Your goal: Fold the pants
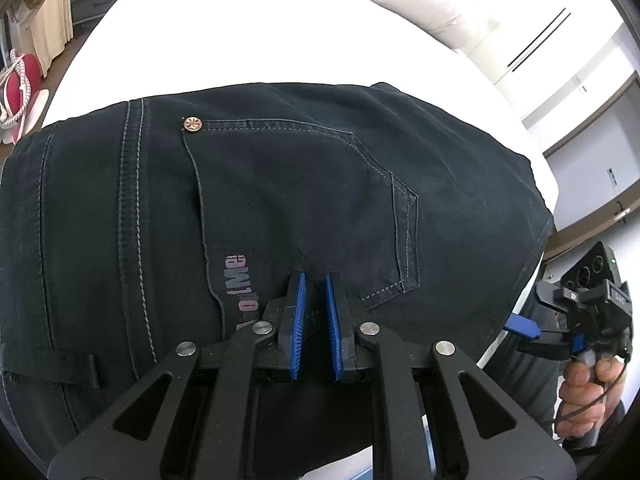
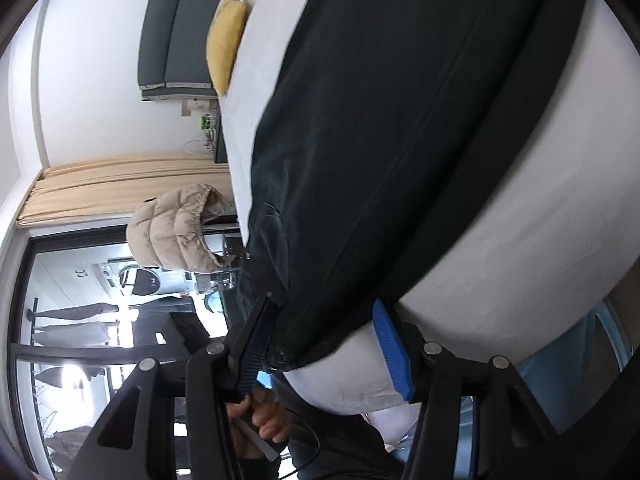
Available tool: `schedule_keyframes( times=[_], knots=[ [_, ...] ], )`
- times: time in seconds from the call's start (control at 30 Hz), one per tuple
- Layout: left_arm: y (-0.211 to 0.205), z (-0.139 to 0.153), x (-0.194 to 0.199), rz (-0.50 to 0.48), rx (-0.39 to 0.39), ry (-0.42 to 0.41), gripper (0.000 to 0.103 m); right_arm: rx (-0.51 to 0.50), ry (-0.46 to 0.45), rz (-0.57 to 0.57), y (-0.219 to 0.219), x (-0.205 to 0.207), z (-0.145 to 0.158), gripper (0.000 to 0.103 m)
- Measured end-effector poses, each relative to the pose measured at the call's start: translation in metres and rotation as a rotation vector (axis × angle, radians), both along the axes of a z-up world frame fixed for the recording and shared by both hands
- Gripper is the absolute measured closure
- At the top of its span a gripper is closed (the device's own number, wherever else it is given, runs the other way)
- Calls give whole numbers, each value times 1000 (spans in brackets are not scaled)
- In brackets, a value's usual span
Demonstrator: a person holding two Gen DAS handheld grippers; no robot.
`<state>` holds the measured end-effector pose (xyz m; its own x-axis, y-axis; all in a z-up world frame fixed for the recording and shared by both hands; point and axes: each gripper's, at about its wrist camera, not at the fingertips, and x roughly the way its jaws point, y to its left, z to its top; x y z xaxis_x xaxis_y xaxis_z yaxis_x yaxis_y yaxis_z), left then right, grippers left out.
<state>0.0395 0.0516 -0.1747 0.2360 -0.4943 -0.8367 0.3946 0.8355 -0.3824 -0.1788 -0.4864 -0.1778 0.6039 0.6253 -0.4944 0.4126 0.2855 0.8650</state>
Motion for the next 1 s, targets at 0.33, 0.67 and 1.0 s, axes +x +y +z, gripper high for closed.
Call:
schedule_keyframes(
  times=[0.33,0.67,1.0],
  knots=[
    [8,15,-21,-4,64,-36,91,33,2,6,1,20,-13,94],
    [24,22,-50,-26,78,-54,91,16,16,0,0,-4,-22,100],
    [34,21,-51,-14,54,-38,91,-7,-24,-228,-71,-21,-17,100]
  ],
)
